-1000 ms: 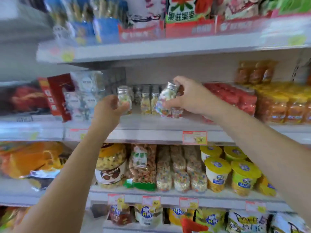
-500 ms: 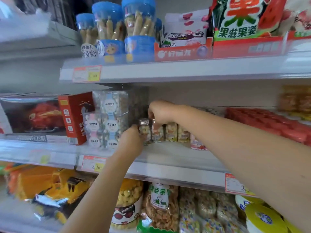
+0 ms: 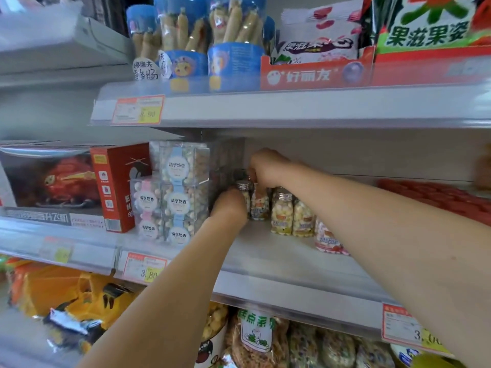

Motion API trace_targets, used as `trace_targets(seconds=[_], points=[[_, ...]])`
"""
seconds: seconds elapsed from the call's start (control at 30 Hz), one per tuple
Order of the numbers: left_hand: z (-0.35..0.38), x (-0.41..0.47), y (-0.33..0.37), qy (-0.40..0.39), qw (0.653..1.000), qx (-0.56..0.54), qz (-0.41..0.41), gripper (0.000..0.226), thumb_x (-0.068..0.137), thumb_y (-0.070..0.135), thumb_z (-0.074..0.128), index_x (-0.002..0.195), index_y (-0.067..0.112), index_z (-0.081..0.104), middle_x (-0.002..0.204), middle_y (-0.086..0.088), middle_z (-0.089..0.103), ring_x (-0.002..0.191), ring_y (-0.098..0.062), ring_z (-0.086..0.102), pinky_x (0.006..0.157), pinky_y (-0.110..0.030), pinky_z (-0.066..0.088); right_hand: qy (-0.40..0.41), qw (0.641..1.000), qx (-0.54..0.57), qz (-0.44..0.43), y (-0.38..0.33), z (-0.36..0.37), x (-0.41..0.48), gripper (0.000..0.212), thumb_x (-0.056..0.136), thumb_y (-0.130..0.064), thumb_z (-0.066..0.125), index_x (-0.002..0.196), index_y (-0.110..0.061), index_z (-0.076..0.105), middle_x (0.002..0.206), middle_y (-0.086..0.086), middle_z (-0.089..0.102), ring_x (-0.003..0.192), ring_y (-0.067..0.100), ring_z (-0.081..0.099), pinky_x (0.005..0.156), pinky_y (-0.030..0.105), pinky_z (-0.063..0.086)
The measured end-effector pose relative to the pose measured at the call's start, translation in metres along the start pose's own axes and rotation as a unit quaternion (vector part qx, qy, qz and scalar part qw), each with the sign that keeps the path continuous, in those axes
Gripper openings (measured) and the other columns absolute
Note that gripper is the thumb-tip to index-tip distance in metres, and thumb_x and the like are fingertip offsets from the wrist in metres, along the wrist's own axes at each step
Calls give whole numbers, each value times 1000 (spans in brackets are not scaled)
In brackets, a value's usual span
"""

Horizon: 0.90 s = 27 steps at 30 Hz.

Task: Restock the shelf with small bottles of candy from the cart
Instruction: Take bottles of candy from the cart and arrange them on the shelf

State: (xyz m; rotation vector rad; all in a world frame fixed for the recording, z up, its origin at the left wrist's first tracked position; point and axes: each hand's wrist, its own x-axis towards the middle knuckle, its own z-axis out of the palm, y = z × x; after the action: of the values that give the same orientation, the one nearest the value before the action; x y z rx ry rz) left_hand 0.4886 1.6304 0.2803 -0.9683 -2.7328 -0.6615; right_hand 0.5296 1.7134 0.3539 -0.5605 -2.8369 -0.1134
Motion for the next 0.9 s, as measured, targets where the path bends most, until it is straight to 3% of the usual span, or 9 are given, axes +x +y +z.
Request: trace_targets(seconds=[0.07, 0.13, 0.27, 0.43, 0.6, 0.7, 0.9], points=[[3, 9, 6, 31, 999, 41, -13, 34, 100, 1, 31, 130, -5, 44, 137, -20, 47, 128, -30, 45, 101, -32, 37, 9, 1000, 4, 5, 5, 3, 6, 43, 68, -16, 85, 104, -5, 66, 103, 9, 66, 87, 25, 63, 67, 26, 44], [11, 21, 7, 40, 992, 114, 31, 35, 100, -2, 26, 130, -5, 45, 139, -20, 46, 130, -30, 44, 104, -34, 35, 20, 1000, 11, 7, 11, 8, 14, 33, 74, -11, 79, 102, -4, 65, 103, 10, 66, 81, 23, 60, 65, 25, 43], [24, 33, 5, 75, 992, 100, 12, 34, 97, -5, 31, 123, -4, 54, 128, -19, 57, 120, -29, 55, 96, -36, 45, 18, 1000, 8, 0, 19, 13, 25, 35, 74, -12, 80, 103, -2, 65, 103, 10, 65, 82, 23, 60, 65, 24, 41], [28, 28, 11, 129, 985, 109, -25, 42, 99, 2, 28, 140, -6, 24, 132, -21, 50, 120, -29, 54, 90, -40, 48, 32, 999, 15, -16, 24, 12, 28, 45, 68, -13, 85, 107, -2, 65, 111, 11, 65, 101, 27, 63, 68, 22, 39], [39, 35, 7, 80, 988, 126, 49, 33, 95, -6, 31, 123, -2, 48, 124, -17, 58, 113, -28, 59, 90, -34, 48, 26, 999, 21, -20, 25, 14, 31, 49, 65, -19, 87, 106, -3, 65, 109, 11, 65, 98, 27, 63, 68, 22, 42], [43, 37, 4, 74, 990, 98, 66, 34, 93, -5, 32, 125, -2, 44, 124, -18, 56, 112, -30, 58, 88, -34, 48, 24, 999, 30, -17, 28, 15, 30, 54, 64, -23, 87, 108, -4, 63, 110, 10, 65, 99, 26, 62, 71, 23, 44], [43, 36, 1, 63, 994, 60, 71, 35, 92, -1, 36, 127, -1, 42, 127, -19, 52, 115, -31, 55, 91, -35, 46, 41, 999, 24, -21, 32, 20, 30, 44, 70, -18, 83, 107, -3, 65, 109, 11, 64, 99, 26, 62, 75, 26, 47]])
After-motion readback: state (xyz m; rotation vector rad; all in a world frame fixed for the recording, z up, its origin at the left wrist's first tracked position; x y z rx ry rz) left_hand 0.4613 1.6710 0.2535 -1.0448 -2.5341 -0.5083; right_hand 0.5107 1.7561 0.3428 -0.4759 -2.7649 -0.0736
